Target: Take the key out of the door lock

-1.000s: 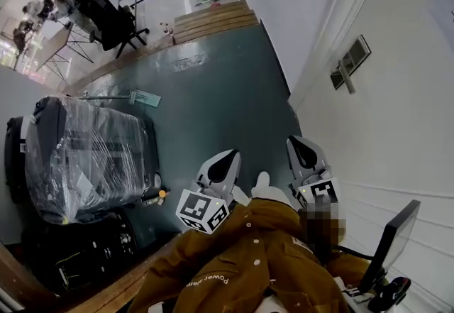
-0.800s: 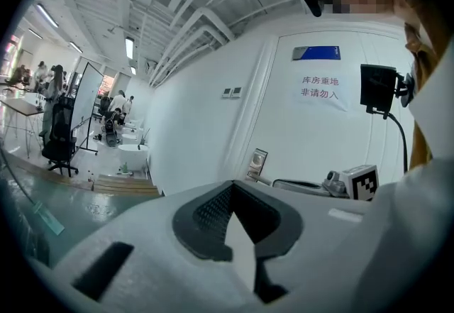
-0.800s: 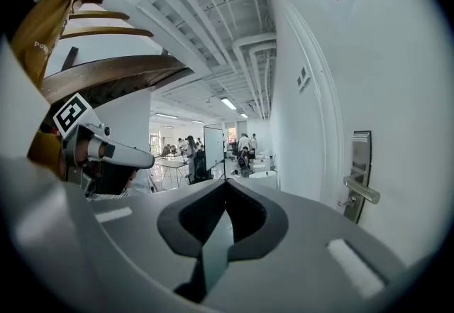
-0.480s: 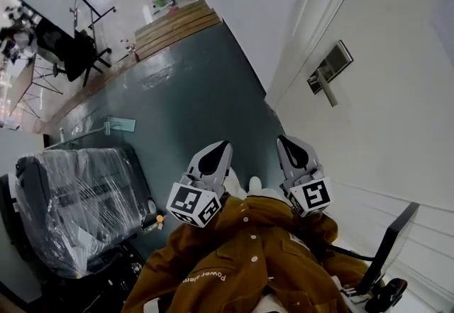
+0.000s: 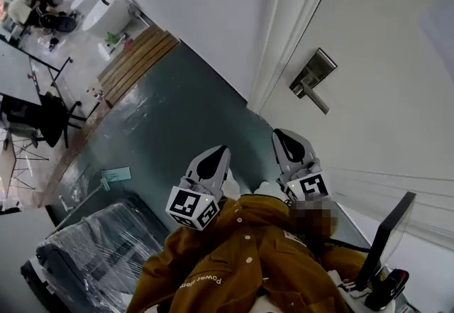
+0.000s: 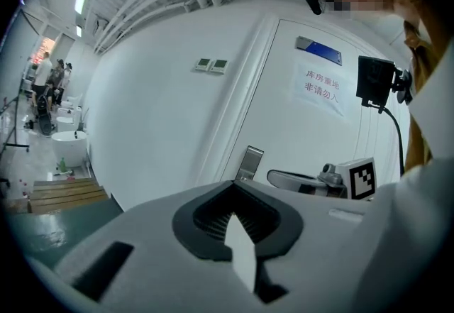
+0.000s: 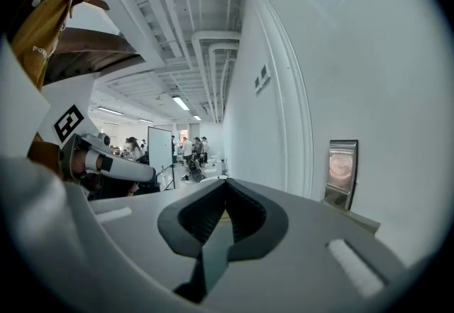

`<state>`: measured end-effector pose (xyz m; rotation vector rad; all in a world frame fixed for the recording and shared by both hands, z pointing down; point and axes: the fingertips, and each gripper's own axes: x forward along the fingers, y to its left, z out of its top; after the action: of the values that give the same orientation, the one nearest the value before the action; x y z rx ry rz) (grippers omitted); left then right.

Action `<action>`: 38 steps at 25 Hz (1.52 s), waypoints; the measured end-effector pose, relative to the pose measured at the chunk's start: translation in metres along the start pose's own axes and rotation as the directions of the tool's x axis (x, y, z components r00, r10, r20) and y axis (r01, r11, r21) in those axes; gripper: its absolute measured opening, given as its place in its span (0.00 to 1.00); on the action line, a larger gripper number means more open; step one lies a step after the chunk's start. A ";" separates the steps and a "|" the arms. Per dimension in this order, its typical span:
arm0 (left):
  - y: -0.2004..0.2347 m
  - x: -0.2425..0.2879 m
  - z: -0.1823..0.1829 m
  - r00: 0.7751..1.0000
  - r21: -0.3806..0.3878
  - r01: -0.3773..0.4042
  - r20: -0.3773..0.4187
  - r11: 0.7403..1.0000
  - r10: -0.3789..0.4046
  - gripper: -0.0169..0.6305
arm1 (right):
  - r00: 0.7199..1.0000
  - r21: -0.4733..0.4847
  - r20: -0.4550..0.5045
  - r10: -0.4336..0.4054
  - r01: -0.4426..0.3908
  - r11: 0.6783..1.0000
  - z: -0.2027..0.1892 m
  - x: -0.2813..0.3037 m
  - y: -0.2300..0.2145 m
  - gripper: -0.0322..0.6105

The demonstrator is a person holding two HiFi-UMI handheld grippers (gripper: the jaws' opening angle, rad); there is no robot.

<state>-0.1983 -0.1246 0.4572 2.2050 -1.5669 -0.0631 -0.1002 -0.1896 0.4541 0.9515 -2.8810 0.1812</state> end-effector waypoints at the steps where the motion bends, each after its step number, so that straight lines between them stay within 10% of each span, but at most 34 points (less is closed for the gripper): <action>1: 0.002 0.005 0.002 1.000 0.004 0.024 -0.006 1.000 -0.024 0.03 | 1.000 0.002 0.008 -0.024 0.024 1.000 0.001 0.002 -0.003 0.06; 11: -0.030 0.070 0.002 0.969 -0.028 0.235 -0.074 0.972 -0.237 0.03 | 0.977 -0.024 0.008 -0.214 0.214 0.976 0.004 -0.035 -0.047 0.06; 24: -0.015 0.205 -0.054 0.937 -0.349 0.294 -0.081 0.890 -0.341 0.03 | 0.941 0.009 -0.009 -0.338 0.338 0.941 -0.012 -0.074 -0.091 0.06; 27: -0.021 0.239 -0.070 0.911 -0.546 0.323 -0.041 0.773 -0.410 0.33 | 0.931 0.013 -0.014 -0.365 0.365 0.931 -0.012 -0.081 -0.095 0.06; 30: -0.020 0.268 -0.084 0.910 -0.696 0.291 -0.009 0.656 -0.414 0.35 | 0.926 0.003 -0.014 -0.378 0.378 0.926 -0.008 -0.091 -0.095 0.06; 38: -0.010 0.326 -0.115 0.920 -0.851 0.252 0.063 0.461 -0.387 0.27 | 0.919 -0.011 -0.036 -0.392 0.391 0.920 -0.010 -0.109 -0.101 0.06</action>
<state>-0.0397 -0.3822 0.6253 1.5754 -0.7087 -0.6434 0.0481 -0.2050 0.4572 1.4781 -2.5841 0.1566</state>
